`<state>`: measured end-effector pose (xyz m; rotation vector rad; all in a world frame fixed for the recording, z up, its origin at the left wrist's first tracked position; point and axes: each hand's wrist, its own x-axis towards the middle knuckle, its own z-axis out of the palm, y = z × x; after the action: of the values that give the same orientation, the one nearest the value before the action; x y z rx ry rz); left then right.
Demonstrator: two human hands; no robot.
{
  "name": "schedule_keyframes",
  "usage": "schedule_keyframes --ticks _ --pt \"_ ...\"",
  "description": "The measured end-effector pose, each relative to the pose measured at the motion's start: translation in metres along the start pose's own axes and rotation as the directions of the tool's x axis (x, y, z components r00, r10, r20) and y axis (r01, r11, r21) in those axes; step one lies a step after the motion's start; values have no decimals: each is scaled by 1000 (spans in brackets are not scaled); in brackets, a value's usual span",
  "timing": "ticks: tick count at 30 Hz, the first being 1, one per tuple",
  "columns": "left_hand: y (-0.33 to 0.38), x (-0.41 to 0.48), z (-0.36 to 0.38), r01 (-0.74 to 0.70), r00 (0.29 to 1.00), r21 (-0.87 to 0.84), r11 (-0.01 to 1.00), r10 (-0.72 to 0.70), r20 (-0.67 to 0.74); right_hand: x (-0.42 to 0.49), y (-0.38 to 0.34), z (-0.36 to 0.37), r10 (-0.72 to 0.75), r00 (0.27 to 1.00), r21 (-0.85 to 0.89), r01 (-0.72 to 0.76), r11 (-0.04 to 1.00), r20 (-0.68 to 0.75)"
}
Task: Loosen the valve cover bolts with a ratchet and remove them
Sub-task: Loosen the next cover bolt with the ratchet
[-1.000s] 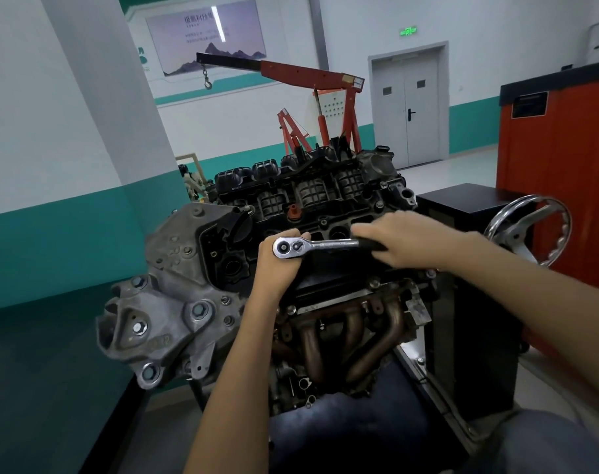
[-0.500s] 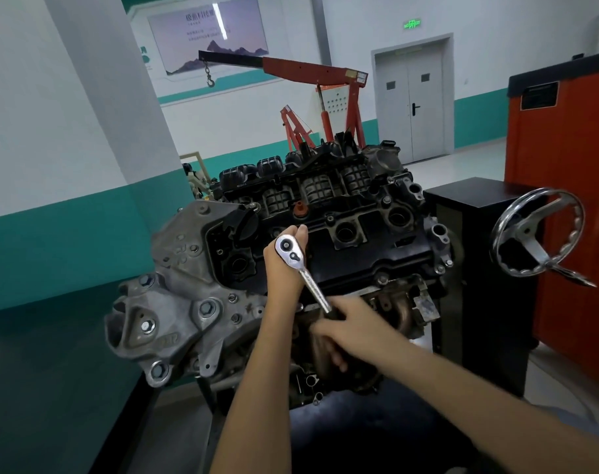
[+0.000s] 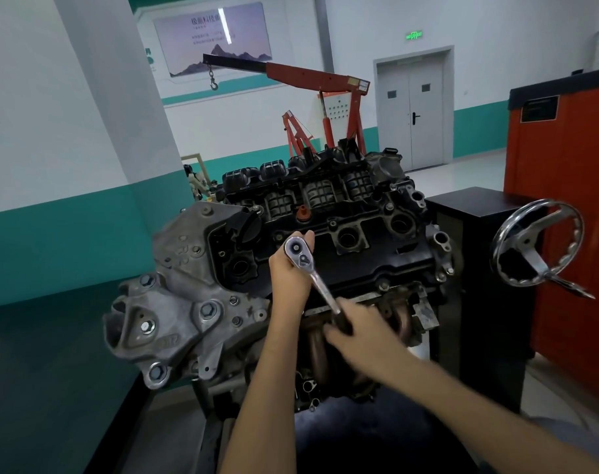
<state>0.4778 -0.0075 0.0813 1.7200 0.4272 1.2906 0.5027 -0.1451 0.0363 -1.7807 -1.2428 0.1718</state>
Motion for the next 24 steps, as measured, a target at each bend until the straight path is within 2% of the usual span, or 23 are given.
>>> schedule_keyframes --ticks 2,3,7,10,12,15,18,21,24 --pt "-1 2 -1 39 999 23 999 -39 -14 -5 -5 23 34 999 111 -31 993 -25" --pt "-1 2 -4 38 999 36 999 -38 -9 -1 -6 25 38 999 100 -34 994 -36" --pt "1 2 -19 -19 995 84 996 10 100 25 1 -18 -10 999 -246 21 969 46" --pt "12 10 -26 -110 976 201 973 68 206 47 -6 -65 -61 979 -442 142 886 192" --pt "17 11 -25 -111 964 181 977 62 259 61 -16 -92 -104 958 -537 237 810 266" --pt "16 2 -18 -68 982 80 994 52 184 72 -21 -107 -130 955 -613 272 742 267" --pt "10 -2 -12 -12 998 -13 1000 13 58 49 -9 -78 -90 982 -500 164 850 168" --pt "10 -1 -5 -33 999 -8 999 33 3 10 -4 -19 -26 998 -160 36 986 65" --pt "12 -1 -3 -46 999 31 998 46 -12 -7 -15 35 60 998 187 -57 981 -7"
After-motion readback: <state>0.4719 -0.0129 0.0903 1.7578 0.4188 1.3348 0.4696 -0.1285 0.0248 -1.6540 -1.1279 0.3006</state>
